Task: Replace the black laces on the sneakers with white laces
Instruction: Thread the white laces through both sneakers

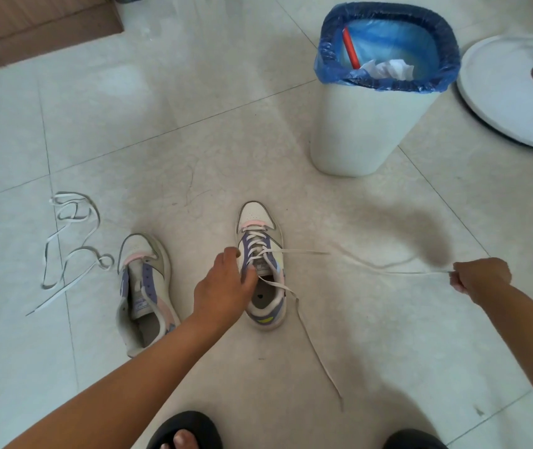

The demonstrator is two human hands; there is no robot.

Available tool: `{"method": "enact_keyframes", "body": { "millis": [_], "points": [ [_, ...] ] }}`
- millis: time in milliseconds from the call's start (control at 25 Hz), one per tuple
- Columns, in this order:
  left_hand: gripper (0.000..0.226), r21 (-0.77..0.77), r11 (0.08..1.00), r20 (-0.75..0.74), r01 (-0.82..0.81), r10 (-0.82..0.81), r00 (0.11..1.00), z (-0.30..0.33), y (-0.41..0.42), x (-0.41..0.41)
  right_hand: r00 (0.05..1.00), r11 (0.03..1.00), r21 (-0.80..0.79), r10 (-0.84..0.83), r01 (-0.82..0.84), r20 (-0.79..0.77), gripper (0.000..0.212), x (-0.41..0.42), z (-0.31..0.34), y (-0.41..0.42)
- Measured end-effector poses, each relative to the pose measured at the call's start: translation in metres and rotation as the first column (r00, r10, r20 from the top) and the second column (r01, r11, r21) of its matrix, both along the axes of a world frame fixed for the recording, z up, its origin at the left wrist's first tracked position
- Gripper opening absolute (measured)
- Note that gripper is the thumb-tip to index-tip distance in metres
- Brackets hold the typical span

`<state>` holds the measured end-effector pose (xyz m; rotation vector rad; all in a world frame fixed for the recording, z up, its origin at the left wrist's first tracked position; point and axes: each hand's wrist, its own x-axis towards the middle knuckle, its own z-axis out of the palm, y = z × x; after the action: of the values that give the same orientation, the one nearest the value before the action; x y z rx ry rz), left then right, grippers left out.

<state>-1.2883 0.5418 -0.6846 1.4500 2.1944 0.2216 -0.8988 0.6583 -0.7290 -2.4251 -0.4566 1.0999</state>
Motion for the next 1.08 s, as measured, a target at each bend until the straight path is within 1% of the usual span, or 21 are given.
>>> {"method": "enact_keyframes", "body": {
  "millis": [40,80,120,160,240,320,400,520,560,640,680,720,800,920,1000,1080],
  "points": [
    [0.026,0.093,0.995,-0.021,0.041,-0.039,0.999,0.003,0.003,-0.001,0.988,0.996,0.036,-0.08,0.085,-0.132,0.025,-0.013,-0.001,-0.004],
    [0.023,0.14,0.986,-0.036,0.091,-0.086,0.996,0.004,0.006,-0.001,0.953,0.987,0.063,-0.123,0.146,-0.278,0.021,-0.034,-0.001,-0.008],
    [0.023,0.142,0.982,-0.036,0.126,-0.122,0.992,0.005,0.009,0.0,0.906,0.983,0.07,-0.13,0.172,-0.402,0.014,-0.057,0.0,-0.013],
    [0.024,0.117,0.983,-0.025,0.141,-0.139,0.99,0.004,0.011,0.002,0.861,0.982,0.071,-0.116,0.173,-0.495,0.009,-0.082,0.004,-0.019],
    [0.027,0.038,0.988,-0.012,0.152,-0.152,0.988,-0.001,0.015,0.006,0.767,0.986,0.089,-0.05,0.138,-0.639,0.008,-0.125,0.015,-0.026],
    [0.029,-0.008,0.986,-0.018,0.169,-0.169,0.985,-0.004,0.018,0.01,0.689,0.988,0.144,0.061,0.063,-0.722,0.009,-0.15,0.029,-0.027],
    [0.027,-0.006,0.988,0.001,0.156,-0.156,0.988,-0.006,0.021,0.01,0.642,0.98,0.198,0.162,-0.016,-0.75,0.015,-0.165,0.045,-0.024],
    [0.022,0.018,0.994,0.062,0.107,-0.108,0.992,-0.008,0.024,0.009,0.604,0.982,0.162,0.185,-0.093,-0.775,0.015,-0.188,0.058,-0.025],
    [0.021,0.018,0.997,0.099,0.081,-0.082,0.992,-0.008,0.024,0.009,0.62,0.976,0.141,0.215,-0.167,-0.755,0.015,-0.197,0.059,-0.028],
    [0.019,0.012,0.999,0.147,0.042,-0.044,0.988,-0.008,0.024,0.01,0.671,0.919,0.103,0.352,-0.382,-0.652,0.02,-0.212,0.055,-0.038],
    [0.019,0.01,0.999,0.153,0.037,-0.038,0.987,-0.008,0.024,0.011,0.681,0.885,0.085,0.411,-0.458,-0.606,0.022,-0.217,0.054,-0.043],
    [0.019,0.012,0.999,0.152,0.038,-0.039,0.988,-0.009,0.024,0.011,0.685,0.867,0.07,0.438,-0.494,-0.582,0.022,-0.221,0.052,-0.046],
    [0.019,0.021,0.999,0.148,0.04,-0.043,0.988,-0.01,0.024,0.011,0.69,0.879,0.068,0.417,-0.473,-0.592,0.015,-0.226,0.052,-0.05],
    [0.018,0.034,0.998,0.157,0.047,-0.051,0.986,-0.012,0.024,0.011,0.673,0.901,0.149,0.406,-0.407,-0.619,0.01,-0.233,0.051,-0.046],
    [0.017,0.032,0.998,0.164,0.052,-0.057,0.985,-0.012,0.024,0.012,0.68,0.885,0.214,0.457,-0.414,-0.574,0.009,-0.241,0.048,-0.043],
    [0.017,0.03,0.998,0.178,0.053,-0.057,0.982,-0.012,0.025,0.012,0.705,0.871,0.258,0.491,-0.419,-0.512,0.012,-0.247,0.045,-0.043]
  ]
}}
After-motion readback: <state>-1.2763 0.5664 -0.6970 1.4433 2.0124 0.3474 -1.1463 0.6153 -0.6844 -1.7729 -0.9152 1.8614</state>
